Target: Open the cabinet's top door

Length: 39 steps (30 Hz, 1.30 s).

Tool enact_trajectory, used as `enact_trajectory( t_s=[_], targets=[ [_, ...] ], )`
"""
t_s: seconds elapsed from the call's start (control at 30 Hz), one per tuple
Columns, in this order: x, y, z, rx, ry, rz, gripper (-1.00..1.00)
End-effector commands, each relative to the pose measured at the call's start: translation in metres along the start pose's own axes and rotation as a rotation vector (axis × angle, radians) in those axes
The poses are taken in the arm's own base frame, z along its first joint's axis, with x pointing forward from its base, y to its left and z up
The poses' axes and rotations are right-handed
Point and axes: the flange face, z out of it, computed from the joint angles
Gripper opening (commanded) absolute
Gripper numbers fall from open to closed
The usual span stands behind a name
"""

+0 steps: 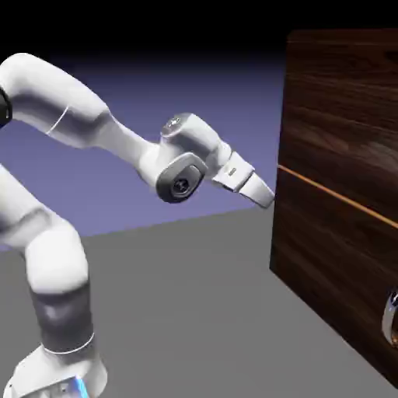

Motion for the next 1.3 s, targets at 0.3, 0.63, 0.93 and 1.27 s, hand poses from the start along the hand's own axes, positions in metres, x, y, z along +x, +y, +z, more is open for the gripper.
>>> enact_trajectory(
  t_s=[0.3, 0.63, 0.93, 1.27],
  targets=[
    [0.054, -0.058, -0.062, 0.205, 0.157, -0.029, 0.00],
    [0.104, -0.078, -0.118, 0.385, 0.297, -0.030, 0.00],
    [0.149, -0.067, -0.148, 0.511, 0.399, -0.015, 0.00],
    [0.197, -0.030, -0.146, 0.594, 0.479, 0.008, 0.00]
  ],
)
